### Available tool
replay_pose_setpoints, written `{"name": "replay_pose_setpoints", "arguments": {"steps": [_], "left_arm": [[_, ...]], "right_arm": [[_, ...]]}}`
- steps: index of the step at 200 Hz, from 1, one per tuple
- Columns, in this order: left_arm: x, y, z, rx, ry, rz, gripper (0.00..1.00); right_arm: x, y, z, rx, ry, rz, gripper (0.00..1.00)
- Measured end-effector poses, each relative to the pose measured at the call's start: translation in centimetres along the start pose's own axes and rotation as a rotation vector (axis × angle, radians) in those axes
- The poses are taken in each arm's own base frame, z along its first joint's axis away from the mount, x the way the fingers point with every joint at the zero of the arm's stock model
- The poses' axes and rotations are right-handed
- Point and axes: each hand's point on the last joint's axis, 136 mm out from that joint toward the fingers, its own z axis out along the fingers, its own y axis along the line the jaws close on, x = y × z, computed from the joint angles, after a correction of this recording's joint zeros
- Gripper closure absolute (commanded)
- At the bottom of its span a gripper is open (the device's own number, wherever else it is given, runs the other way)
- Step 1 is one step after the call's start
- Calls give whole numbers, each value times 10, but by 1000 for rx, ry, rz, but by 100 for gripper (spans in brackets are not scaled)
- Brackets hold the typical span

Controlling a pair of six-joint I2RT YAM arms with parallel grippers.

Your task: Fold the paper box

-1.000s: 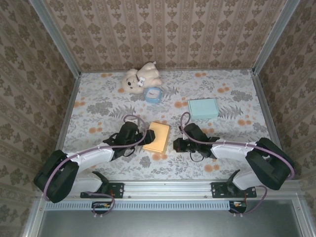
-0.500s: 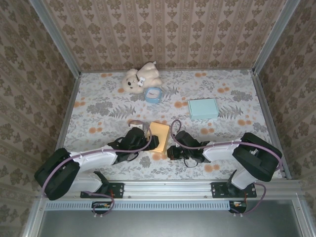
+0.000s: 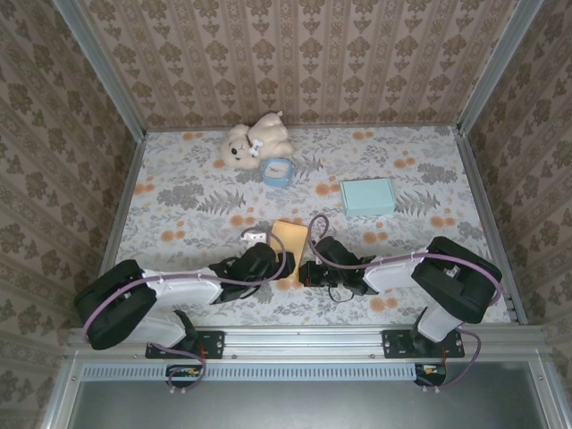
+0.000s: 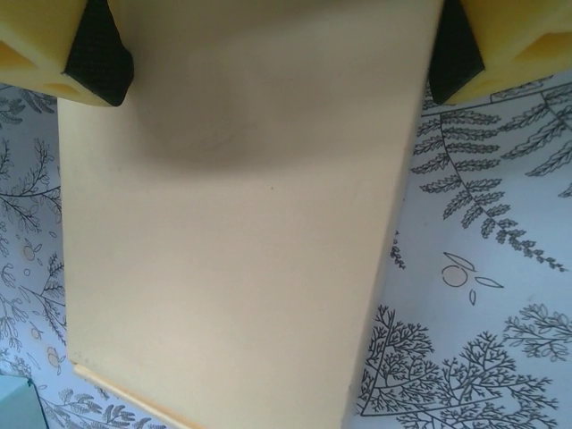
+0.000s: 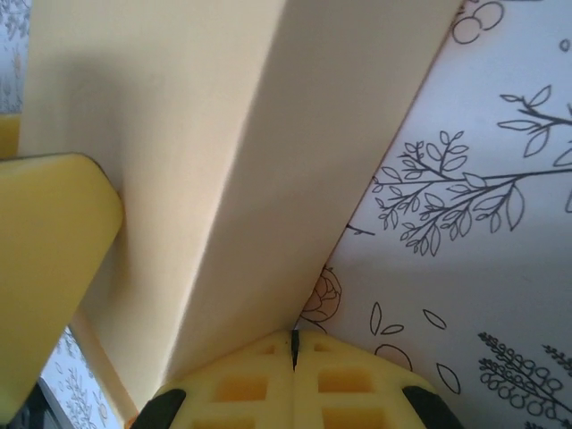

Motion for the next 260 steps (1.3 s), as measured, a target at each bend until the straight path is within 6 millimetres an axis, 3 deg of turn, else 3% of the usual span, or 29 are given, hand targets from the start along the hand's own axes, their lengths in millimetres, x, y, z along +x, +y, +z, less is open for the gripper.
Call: {"name": "replay_pose_setpoints", "arguments": {"steps": [111, 138, 158, 173, 189, 222, 239, 260], "left_arm": [[-5, -2, -4, -85, -74, -2, 11], [-20, -2, -7, -54, -75, -63, 10], [-43, -4, -21, -21, -127, -110, 10], [-59, -1, -37, -14, -174, -138, 10], [-70, 4, -56, -6, -222, -167, 10], [-59, 23, -80, -4, -256, -236, 12], [-44, 31, -83, -18, -236, -259, 13], [-29, 29, -82, -19, -212, -283, 14]], "right_arm": [[-2, 0, -2, 25, -171, 86, 100], [-5, 0, -6, 28, -199, 63, 100], [-16, 9, -22, 23, -250, 22, 98], [-27, 16, -41, 18, -309, -9, 91], [-41, 20, -66, 26, -379, -45, 68], [-77, 8, -113, 131, -484, -127, 42], [-102, 3, -128, 197, -501, -178, 38], [-132, 10, -128, 222, -476, -241, 37]]}}
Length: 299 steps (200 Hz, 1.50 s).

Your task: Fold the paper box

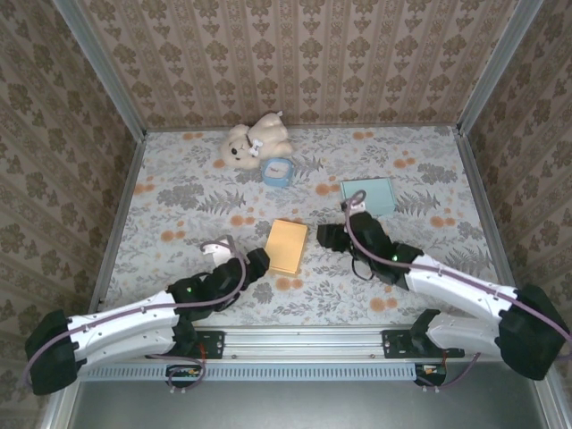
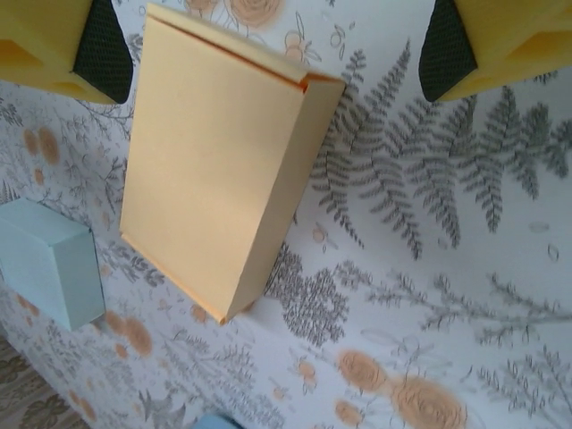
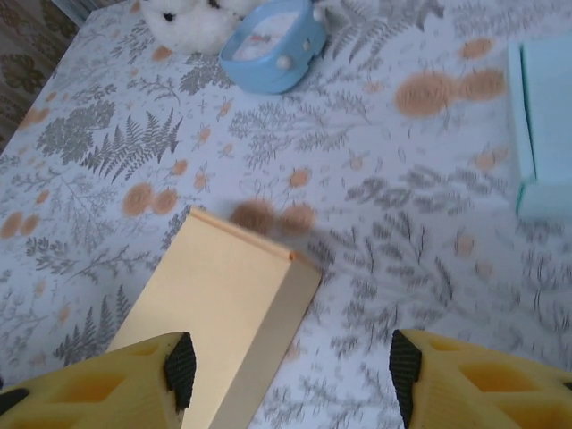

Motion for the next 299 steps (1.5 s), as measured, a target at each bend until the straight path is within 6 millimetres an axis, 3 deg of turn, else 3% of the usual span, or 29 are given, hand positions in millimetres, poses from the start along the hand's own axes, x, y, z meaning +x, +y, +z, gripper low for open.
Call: {"name": "replay_pose_setpoints", "arguments": {"steps": [39, 69, 102, 203, 258, 299], "left_arm": [[28, 0, 7, -36, 42, -13, 16], [43, -2, 16, -66, 61, -49, 17], [47, -12, 23, -61, 60, -108, 17], [56, -29, 37, -92, 80, -206, 20], [58, -27, 40, -109, 75, -198, 21], [58, -16, 50, -153, 63, -193, 22]], "right_arm": [[-14, 27, 52, -58, 111, -153, 38], [1, 38, 94, -103, 224, -241, 38], [16, 43, 120, -145, 316, -292, 39], [43, 41, 141, -238, 432, -294, 39], [44, 40, 141, -261, 442, -276, 39], [55, 35, 139, -265, 468, -269, 41]]}}
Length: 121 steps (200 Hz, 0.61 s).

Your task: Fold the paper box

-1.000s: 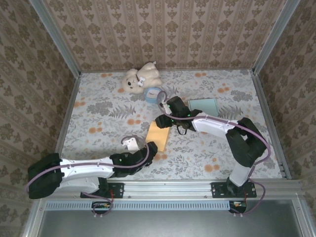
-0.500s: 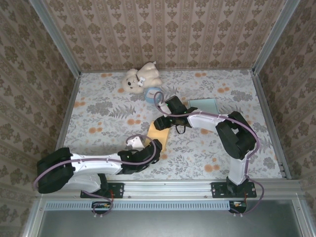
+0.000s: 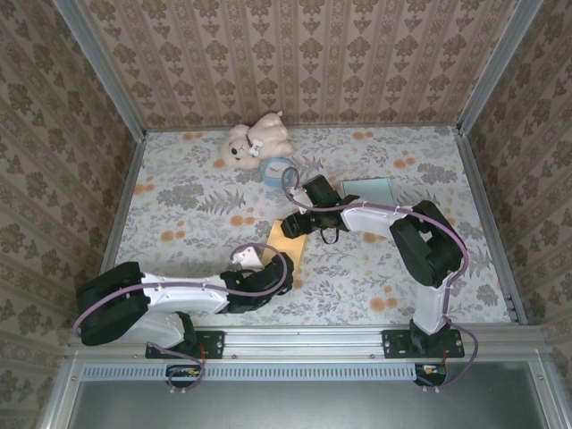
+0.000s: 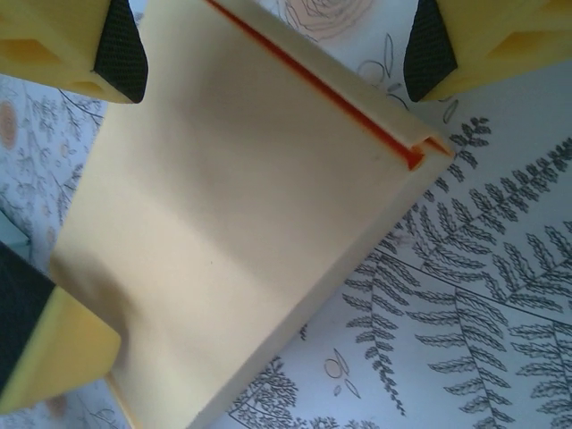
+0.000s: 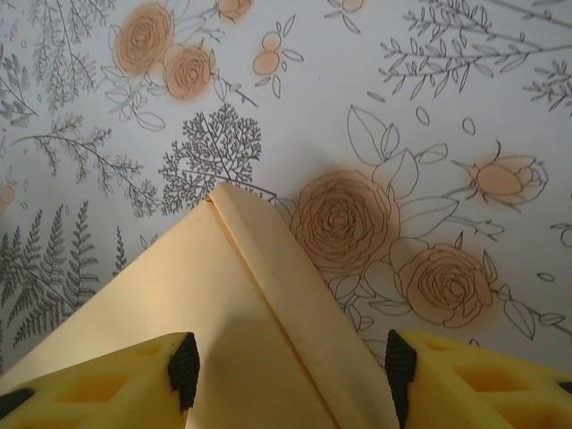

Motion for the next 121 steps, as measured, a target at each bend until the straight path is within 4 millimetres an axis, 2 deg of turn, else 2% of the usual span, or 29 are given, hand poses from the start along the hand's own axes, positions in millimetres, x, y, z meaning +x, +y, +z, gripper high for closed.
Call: {"name": "replay_pose_setpoints", "arguments": {"steps": [30, 44, 56, 77, 121], "left_arm": [[-7, 3, 5, -21, -15, -17, 22], [-12, 2, 7, -26, -22, -23, 23], [-16, 0, 8, -26, -29, -24, 24], [-24, -1, 10, -36, -42, -22, 26], [-52, 0, 16, -78, -84, -2, 27]], "right_arm": [[7, -1, 0, -7, 0, 6, 43], [10, -1, -4, -9, -4, 11, 46], [15, -1, -8, -12, -2, 24, 54], [20, -1, -14, -16, -7, 50, 57], [25, 3, -24, -40, -40, 130, 58]]}}
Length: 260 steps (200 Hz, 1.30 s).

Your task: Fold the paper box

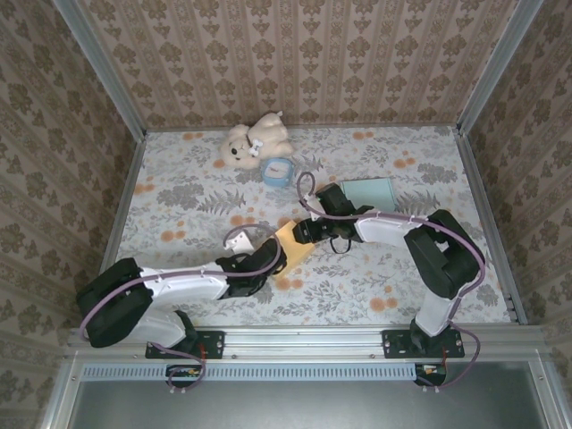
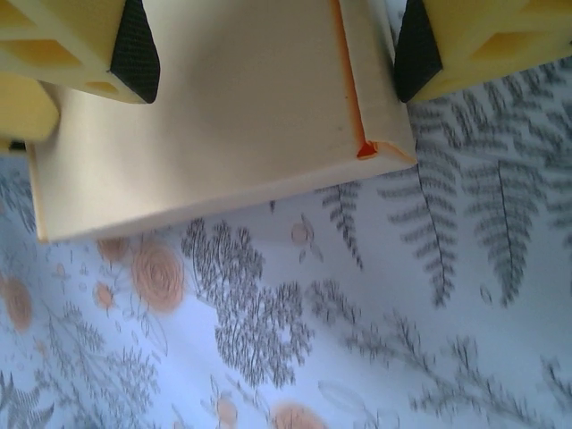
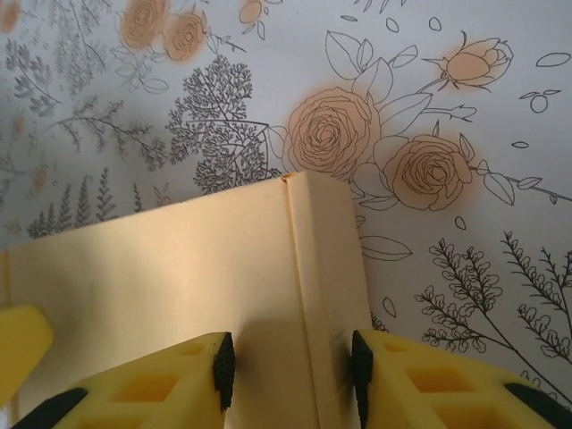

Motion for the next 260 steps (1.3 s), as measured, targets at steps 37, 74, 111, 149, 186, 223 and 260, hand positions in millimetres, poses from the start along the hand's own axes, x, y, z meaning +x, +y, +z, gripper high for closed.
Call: {"name": "replay_pose_setpoints", "arguments": {"steps": [37, 74, 111, 149, 186, 223, 260], "left_arm": [[-31, -15, 3, 3, -52, 8, 27], [-60, -30, 11, 12, -68, -10, 27], [-82, -49, 32, 1, -66, 9, 28], [-93, -61, 62, -25, -35, 38, 28], [-91, -69, 87, -40, 8, 99, 28], [-94, -83, 93, -25, 4, 152, 28], [-97, -90, 98, -28, -6, 184, 27]], "right_arm": [[-18, 3, -10, -10, -107, 80, 58], [-37, -2, -17, 27, -201, 137, 58], [-46, -12, -19, 81, -253, 175, 59], [-55, -24, -22, 118, -300, 212, 58], [-58, -40, -22, 138, -336, 249, 57], [-54, -54, -21, 160, -347, 283, 57], [-49, -64, -21, 185, -358, 295, 56]]}}
